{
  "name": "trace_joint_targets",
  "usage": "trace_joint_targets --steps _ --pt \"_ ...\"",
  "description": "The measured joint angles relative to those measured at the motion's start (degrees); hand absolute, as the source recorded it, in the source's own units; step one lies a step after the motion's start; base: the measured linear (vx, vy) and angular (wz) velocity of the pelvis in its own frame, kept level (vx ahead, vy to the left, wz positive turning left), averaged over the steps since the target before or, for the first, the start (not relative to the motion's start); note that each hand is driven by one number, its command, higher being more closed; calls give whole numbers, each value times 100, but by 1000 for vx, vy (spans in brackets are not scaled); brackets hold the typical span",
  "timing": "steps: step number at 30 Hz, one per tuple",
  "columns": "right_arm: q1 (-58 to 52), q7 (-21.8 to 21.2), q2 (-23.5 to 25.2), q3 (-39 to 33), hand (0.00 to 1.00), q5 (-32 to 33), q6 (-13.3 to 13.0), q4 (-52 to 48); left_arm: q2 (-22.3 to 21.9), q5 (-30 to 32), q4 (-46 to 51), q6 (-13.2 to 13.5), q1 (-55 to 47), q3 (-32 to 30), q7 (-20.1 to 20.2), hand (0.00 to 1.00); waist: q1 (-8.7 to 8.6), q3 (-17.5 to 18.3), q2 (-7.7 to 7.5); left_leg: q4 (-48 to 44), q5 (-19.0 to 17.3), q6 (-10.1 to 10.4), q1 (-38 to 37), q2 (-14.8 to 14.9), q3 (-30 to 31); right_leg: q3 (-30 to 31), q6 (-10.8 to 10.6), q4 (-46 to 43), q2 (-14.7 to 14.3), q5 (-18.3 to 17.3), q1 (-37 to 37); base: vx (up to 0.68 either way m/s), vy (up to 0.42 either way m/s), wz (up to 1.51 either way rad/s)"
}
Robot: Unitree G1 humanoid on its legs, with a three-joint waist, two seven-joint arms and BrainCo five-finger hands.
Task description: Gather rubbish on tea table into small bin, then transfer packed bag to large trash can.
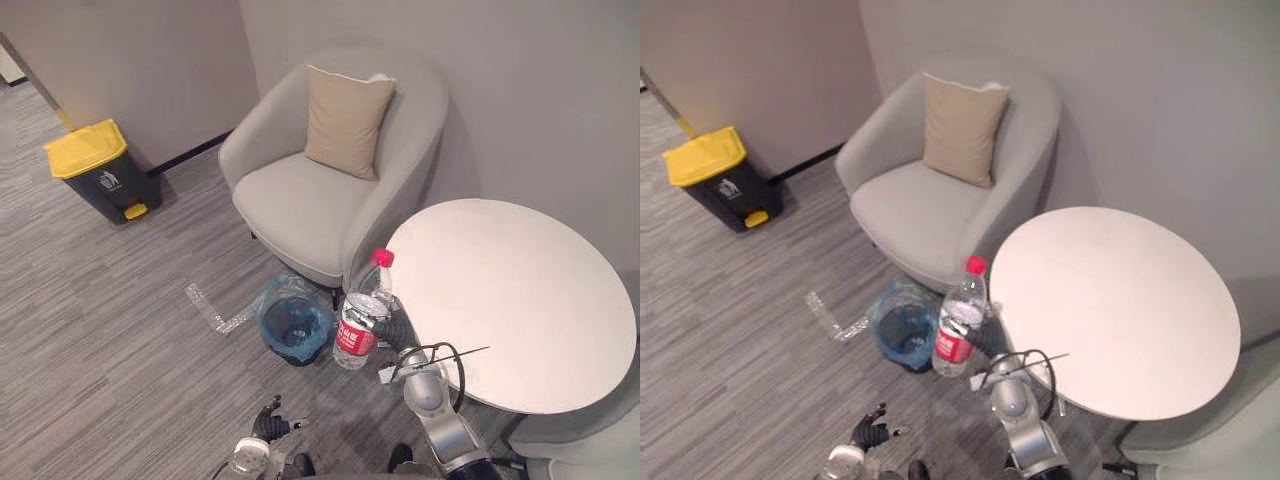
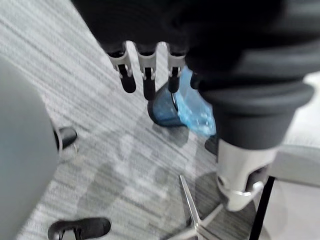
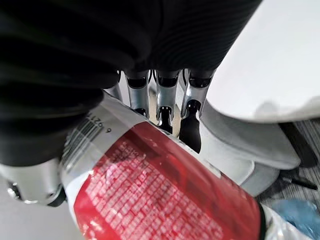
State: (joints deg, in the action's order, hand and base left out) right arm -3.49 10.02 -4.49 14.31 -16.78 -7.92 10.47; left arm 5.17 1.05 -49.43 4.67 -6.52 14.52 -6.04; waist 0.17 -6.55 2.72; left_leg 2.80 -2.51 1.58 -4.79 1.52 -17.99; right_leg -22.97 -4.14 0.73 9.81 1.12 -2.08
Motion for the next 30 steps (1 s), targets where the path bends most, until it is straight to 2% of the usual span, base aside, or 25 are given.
trace_joint_targets --steps 3,5,7,8,9,10,11,12,13,14,15,18,21,22,23,25,27,28,29,30 --pt "7 -5 -17 -6 100 0 10 229 41 0 -72 5 5 -16 -3 0 19 -3 -7 138 63 11 -51 -17 79 -3 -11 2 -26 0 2 3 -6 4" --pt "9 -4 -32 -40 100 -2 14 412 45 -2 -114 5 0 -180 -2 0 0 -29 -39 78 -35 4 -42 -32 128 -14 -123 -568 101 -358 201 43 -2 12" --pt "6 -10 -29 -52 100 -3 30 405 113 -2 -134 13 8 -222 -5 0 -25 -114 -166 -50 -214 -3 -46 -113 236 7 -205 -1465 386 -811 447 75 -6 33" --pt "0 -11 -50 -75 100 -4 34 399 147 -2 -139 15 13 -222 -27 0 -95 -178 -217 -165 -353 -44 -48 -133 461 372 -160 -2059 509 -904 593 91 -5 53" --pt "-5 -11 -74 -82 100 -4 37 400 144 -2 -153 15 11 -225 -31 0 -131 -182 -195 -207 -367 -49 -41 -145 560 587 -131 -2331 506 -894 691 126 30 76" --pt "3 -24 -130 -76 100 -4 39 404 101 -4 -172 22 22 -264 -42 0 -176 -241 -153 -238 -374 -66 -120 -67 754 1027 28 -3011 445 -1003 1102 164 0 70" --pt "7 -52 -178 -55 100 -5 36 403 114 -21 -218 0 58 -381 -61 0 -218 -292 -83 -239 -406 -76 -130 84 926 1507 49 -2906 -17 -1253 1326 173 -45 63" --pt "2 -61 -171 -50 100 -4 30 403 113 -20 -261 -2 70 -409 -71 0 -219 -295 -77 -244 -404 -72 -130 126 976 1611 67 -2801 -156 -1262 1373 190 -124 72" --pt "-30 -86 -169 -44 100 -4 25 399 110 -21 -367 1 97 -447 -97 0 -266 -313 -103 -278 -369 11 -126 169 1112 1828 124 -2381 -465 -1169 1441 150 -101 71" --pt "-70 -94 -169 -54 100 -1 25 383 134 4 -391 7 103 -450 -95 0 -292 -301 -186 -334 -414 64 -117 111 1241 1919 157 -2054 -538 -1010 1381 198 -133 101" --pt "-113 -96 -199 -76 100 4 20 355 188 13 -468 12 202 -456 -86 0 -311 -343 -310 -547 -566 131 -120 10 1404 1907 273 -1953 -492 -837 1303 222 -108 76" --pt "-141 -90 -364 -229 100 120 40 311 49 21 -460 4 228 -461 -87 0 -297 -340 -25 -1734 -810 324 543 214 1368 1595 312 -1655 -526 -931 1071 252 -94 57" --pt "-224 -67 -388 -230 100 125 71 33 42 5 -302 2 256 -625 -65 0 -234 -523 26 -3636 -830 332 1126 589 1007 1455 425 -1252 -685 -964 407 208 -85 16" --pt "-256 -61 -408 -184 100 143 65 -82 37 3 -287 8 252 -631 -67 0 -155 -536 11 -4084 -808 318 1230 741 877 1465 480 -1163 -731 -997 206 287 -32 -25" --pt "-210 -32 -384 -190 100 174 54 -114 39 4 -298 4 252 -628 -55 0 -112 -482 -9 -4206 -977 235 1245 846 714 1514 498 -1075 -726 -1006 62 215 -3 -21" --pt "-150 -15 -347 -268 100 178 56 -97 39 5 -287 5 264 -633 -38 0 -115 -510 -48 -3998 -1182 292 1269 892 633 1595 498 -1047 -659 -1007 3 168 42 -14" --pt "-142 -6 -314 -366 100 178 75 -58 67 13 -233 9 284 -640 -36 0 -67 -561 -131 -3300 -1255 371 1273 868 631 1677 490 -1096 -493 -1002 -33 175 149 -11" --pt "-158 -5 -310 -405 100 178 77 -55 73 27 -230 7 283 -624 -36 0 -71 -563 -122 -2569 -1093 356 1243 824 736 1688 440 -1131 -416 -997 -81 201 240 -4" --pt "-166 -9 -353 -433 100 177 72 -54 28 58 -228 5 243 -583 -35 0 -77 -522 29 -1646 -90 536 1087 817 1001 1725 175 -1125 -459 -1123 -216 182 231 -6" --pt "-161 -9 -345 -451 100 176 83 -21 32 60 -225 6 259 -567 -34 0 -70 -523 -28 -1653 -181 588 1028 773 1052 1789 81 -1117 -409 -1198 -244 147 191 -4"
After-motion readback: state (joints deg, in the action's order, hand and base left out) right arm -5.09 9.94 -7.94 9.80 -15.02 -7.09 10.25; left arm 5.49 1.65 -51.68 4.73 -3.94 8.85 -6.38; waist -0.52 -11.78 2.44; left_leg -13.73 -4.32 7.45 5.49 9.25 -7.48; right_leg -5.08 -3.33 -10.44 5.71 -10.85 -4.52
